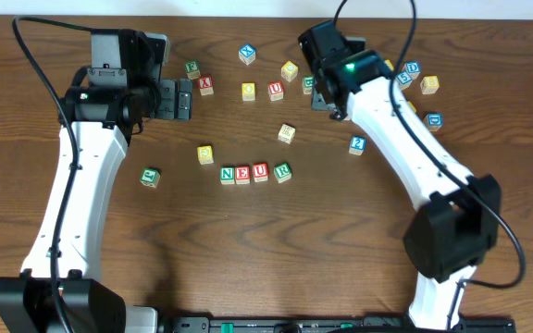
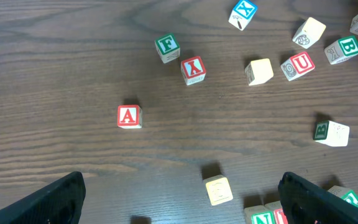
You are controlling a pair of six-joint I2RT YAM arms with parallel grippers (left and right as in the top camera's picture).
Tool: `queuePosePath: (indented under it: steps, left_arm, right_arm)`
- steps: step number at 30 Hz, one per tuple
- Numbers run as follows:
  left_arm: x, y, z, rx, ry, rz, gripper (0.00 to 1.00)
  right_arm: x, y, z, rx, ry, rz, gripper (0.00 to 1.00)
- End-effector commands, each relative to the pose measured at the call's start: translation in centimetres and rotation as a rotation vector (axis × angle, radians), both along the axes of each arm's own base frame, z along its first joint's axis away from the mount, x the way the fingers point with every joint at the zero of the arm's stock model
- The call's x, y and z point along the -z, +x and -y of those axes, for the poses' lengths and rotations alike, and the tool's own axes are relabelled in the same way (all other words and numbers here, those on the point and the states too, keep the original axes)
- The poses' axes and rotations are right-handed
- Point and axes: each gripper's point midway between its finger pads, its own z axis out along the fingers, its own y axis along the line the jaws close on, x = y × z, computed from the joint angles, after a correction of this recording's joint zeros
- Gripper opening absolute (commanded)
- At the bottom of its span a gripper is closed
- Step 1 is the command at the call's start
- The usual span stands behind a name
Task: Spell out NEURIPS
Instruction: 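Move the right gripper up to the red I block in the cluster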
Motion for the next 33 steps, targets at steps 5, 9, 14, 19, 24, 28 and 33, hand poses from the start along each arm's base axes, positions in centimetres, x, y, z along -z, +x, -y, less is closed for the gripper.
queuePosePath:
  steps: [5, 9, 14, 19, 24, 28, 33]
  left_arm:
    - [-1.2, 0.4, 0.0, 0.009, 0.001, 0.031, 0.98]
    - [-1.2, 0.4, 0.0, 0.008, 0.001, 0.031, 0.97]
    - [-1.2, 0.4, 0.0, 0.009, 0.001, 0.031, 0.97]
    - [-1.2, 0.4, 0.0, 0.009, 0.001, 0.031, 0.98]
    - [-1.2, 0.4, 0.0, 0.009, 0.001, 0.031, 0.98]
    - [-1.2, 0.4, 0.0, 0.009, 0.001, 0.031, 0.98]
    - [-1.2, 0.4, 0.0, 0.009, 0.001, 0.031, 0.98]
  right_arm:
    - [1.5, 0.9, 0.2, 0.025, 0.005, -0.008, 0.70]
    - [1.4, 1.2, 1.1, 0.046, 0.007, -0.007, 0.71]
    - [2.5, 1.7, 2.6, 0.073, 0.008, -0.031, 0.72]
    - [5.1, 1.9, 2.0, 0.034, 0.065, -0.103, 0.70]
    - [6.0, 2.3, 0.6, -0.057, 0.088, -0.123, 0.72]
    - [6.4, 2.4, 0.8, -0.056, 0.085, -0.128, 0.73]
    - [6.6, 2.5, 1.2, -0.071, 0.074, -0.137, 0.73]
